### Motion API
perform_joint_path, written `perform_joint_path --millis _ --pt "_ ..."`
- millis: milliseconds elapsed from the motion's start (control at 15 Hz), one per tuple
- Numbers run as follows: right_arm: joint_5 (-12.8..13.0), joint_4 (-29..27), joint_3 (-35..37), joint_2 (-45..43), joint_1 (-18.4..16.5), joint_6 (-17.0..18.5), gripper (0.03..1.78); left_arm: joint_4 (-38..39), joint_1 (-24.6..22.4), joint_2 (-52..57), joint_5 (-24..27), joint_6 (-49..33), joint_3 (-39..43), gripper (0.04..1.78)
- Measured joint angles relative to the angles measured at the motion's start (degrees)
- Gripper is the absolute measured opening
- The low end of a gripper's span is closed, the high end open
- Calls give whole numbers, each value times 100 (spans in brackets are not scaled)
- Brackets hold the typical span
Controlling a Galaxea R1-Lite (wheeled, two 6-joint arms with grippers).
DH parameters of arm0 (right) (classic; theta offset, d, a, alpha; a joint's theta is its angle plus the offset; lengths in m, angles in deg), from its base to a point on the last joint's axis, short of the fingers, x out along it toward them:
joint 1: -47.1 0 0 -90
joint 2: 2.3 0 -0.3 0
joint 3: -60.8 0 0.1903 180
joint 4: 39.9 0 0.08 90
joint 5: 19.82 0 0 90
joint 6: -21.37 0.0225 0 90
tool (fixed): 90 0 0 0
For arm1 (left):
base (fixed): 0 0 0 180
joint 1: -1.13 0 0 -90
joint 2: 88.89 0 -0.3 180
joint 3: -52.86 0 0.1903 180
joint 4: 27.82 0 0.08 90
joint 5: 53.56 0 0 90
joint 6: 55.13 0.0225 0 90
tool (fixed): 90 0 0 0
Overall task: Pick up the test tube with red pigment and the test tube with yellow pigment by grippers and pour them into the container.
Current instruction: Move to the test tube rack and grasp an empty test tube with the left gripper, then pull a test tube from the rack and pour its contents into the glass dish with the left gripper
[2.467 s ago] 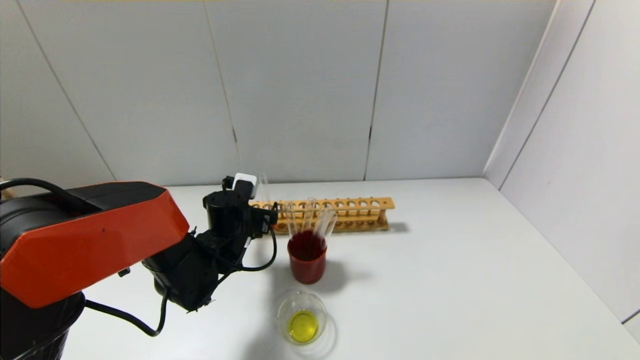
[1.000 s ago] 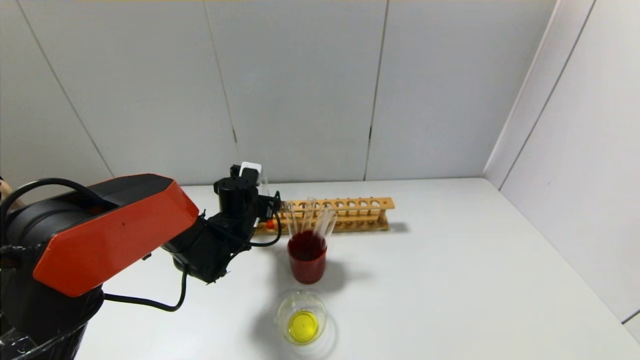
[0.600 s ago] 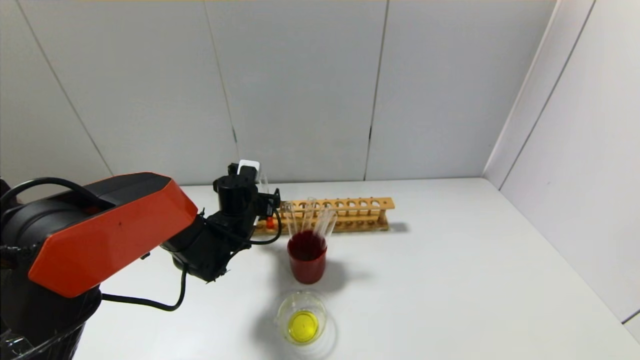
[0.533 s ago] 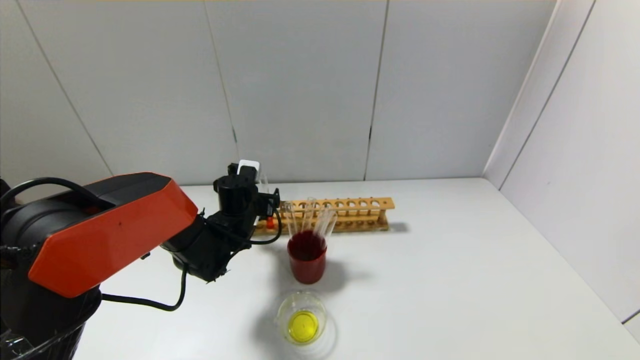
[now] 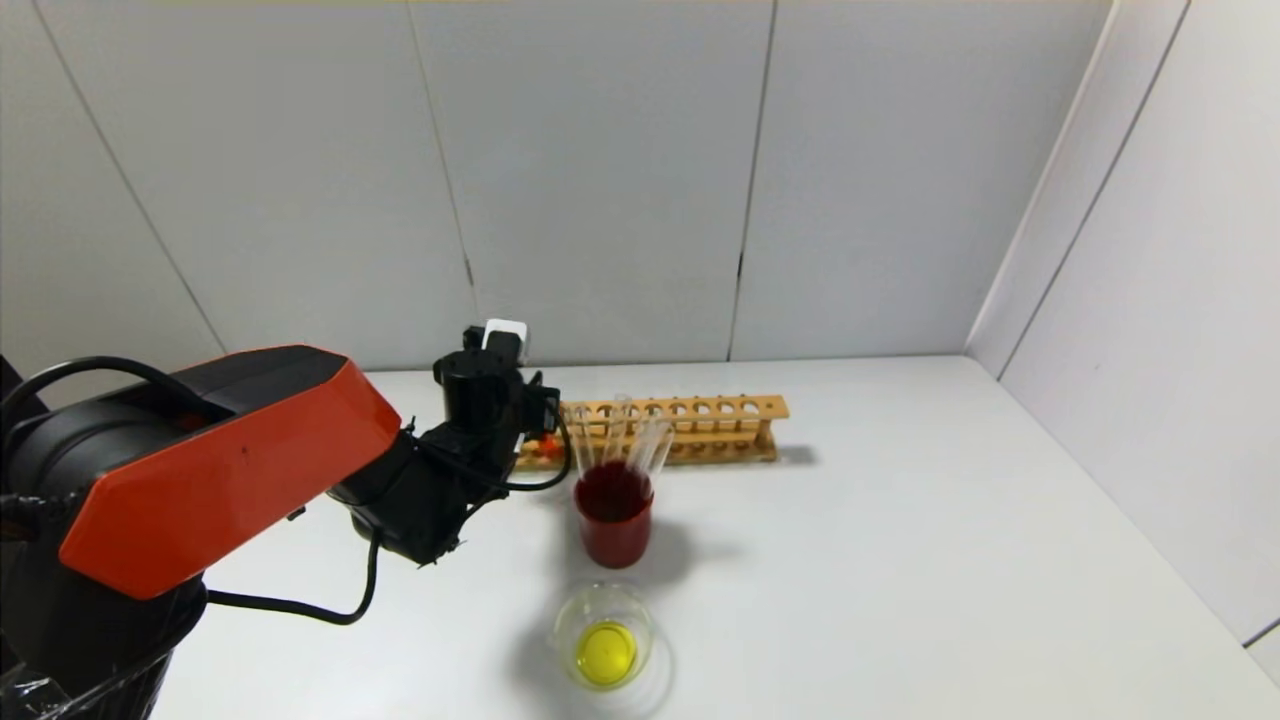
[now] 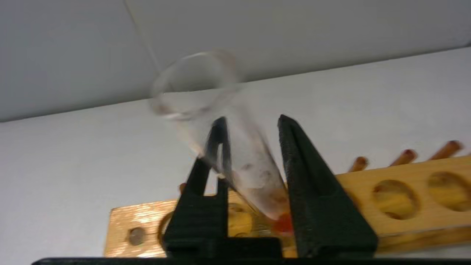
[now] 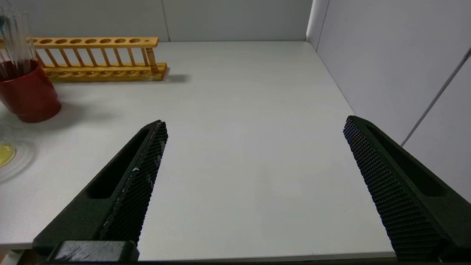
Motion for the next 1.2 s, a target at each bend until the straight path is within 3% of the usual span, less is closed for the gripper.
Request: perform_joint_path --millis 133,600,1200 --pt "0 -4 0 0 4 0 175 -13 2 -2 30 1 10 37" --pt "2 0 0 0 1 0 175 -24 -9 263 9 113 77 38" --pt "2 0 0 0 1 0 175 -182 527 2364 -107 1396 457 35"
